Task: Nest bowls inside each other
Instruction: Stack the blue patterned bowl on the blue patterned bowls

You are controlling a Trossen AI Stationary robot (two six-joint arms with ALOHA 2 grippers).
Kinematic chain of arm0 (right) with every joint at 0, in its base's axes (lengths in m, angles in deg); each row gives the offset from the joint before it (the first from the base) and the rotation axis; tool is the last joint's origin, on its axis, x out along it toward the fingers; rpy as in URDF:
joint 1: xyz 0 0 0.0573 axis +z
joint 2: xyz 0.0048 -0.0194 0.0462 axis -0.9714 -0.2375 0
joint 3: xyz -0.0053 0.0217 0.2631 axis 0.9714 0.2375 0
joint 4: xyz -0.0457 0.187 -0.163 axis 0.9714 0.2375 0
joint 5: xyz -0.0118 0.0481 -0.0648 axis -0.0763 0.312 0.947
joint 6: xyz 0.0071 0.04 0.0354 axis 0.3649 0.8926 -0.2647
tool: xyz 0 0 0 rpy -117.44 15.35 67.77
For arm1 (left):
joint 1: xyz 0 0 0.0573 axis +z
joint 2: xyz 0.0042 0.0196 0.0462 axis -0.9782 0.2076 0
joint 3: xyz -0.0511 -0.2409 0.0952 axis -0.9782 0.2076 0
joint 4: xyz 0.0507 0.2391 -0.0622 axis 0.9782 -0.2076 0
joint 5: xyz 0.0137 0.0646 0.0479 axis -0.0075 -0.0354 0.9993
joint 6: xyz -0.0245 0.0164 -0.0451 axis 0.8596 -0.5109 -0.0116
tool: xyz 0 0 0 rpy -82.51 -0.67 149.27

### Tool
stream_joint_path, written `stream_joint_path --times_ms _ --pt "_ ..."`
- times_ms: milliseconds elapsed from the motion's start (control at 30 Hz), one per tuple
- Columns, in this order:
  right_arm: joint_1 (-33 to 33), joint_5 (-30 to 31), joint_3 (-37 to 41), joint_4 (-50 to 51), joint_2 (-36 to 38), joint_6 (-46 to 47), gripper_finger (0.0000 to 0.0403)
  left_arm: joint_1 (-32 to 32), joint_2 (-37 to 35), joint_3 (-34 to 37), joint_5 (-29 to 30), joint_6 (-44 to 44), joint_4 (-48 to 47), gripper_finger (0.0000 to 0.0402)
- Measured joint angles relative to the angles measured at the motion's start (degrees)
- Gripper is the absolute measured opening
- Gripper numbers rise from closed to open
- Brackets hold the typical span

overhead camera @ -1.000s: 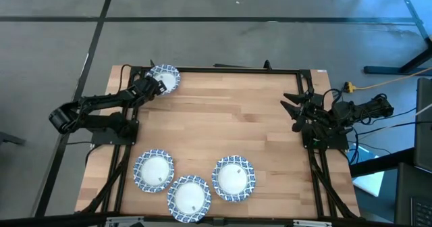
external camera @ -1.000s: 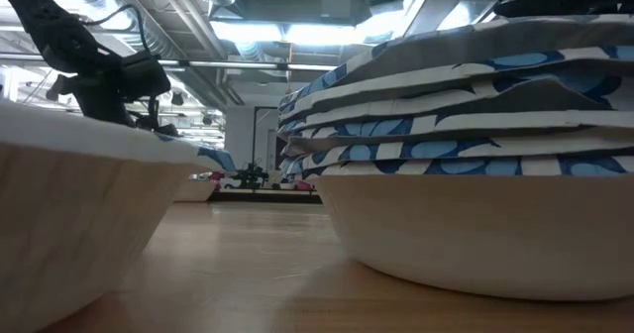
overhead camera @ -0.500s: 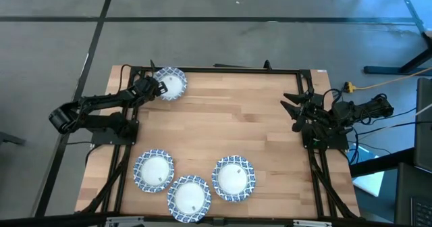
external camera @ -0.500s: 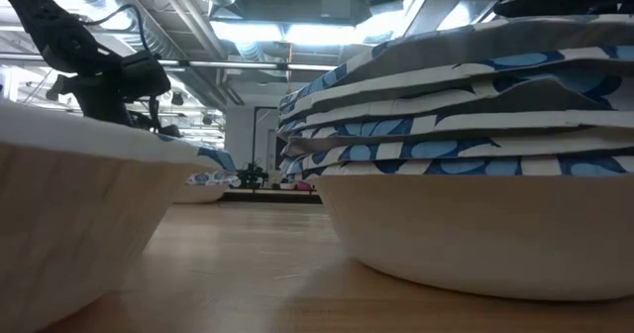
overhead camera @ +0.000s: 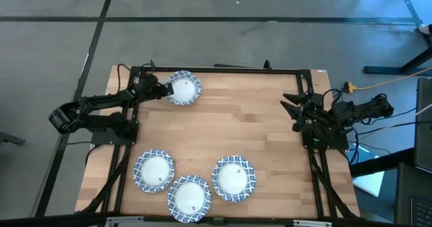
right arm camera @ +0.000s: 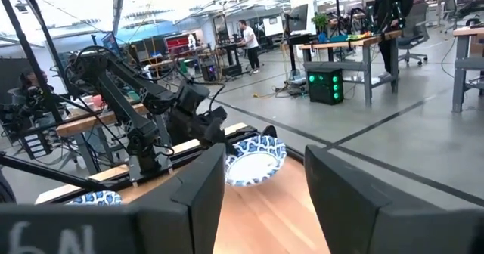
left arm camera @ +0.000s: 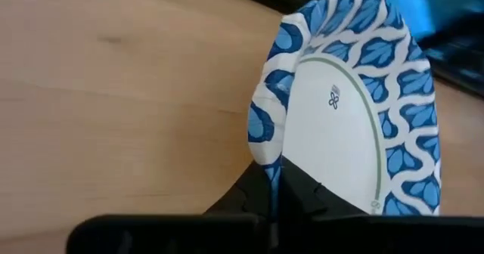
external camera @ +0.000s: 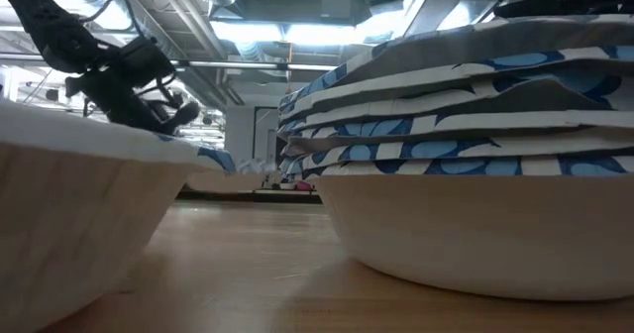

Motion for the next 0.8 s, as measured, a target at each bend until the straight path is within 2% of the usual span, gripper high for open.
stream_joint_path --times_ms 200,333,400,533,667,733,800 --pt "0.0 0.0 0.0 0.3 0.0 0.0 0.0182 -1.8 0.0 0.0 -18.4 -2.2 9.5 0.0002" --pt "0.0 0.0 0.0 0.3 0.0 -0.1 0.0182 -5.7 0.0 0.0 -30.8 0.7 16.7 0.0001" --pt "0.0 0.0 0.0 0.3 0.0 -0.1 0.0182 -8.9 0.0 0.0 -34.5 3.1 19.3 0.0001" --pt "0.0 0.1 0.0 0.4 0.0 -0.2 0.0182 -17.6 0.0 -1.0 -34.6 6.2 20.1 0.0001" --pt "0.0 0.1 0.0 0.4 0.0 -0.2 0.0182 -26.7 0.0 -5.3 -30.1 6.3 18.8 0.0" --pt "0.0 0.1 0.0 0.4 0.0 -0.1 0.0182 -30.3 0.0 -8.9 -27.5 5.9 15.2 0.0" --pt "0.0 0.1 0.0 0.4 0.0 -0.1 0.0182 -33.4 0.0 -13.3 -24.5 4.2 7.3 0.0"
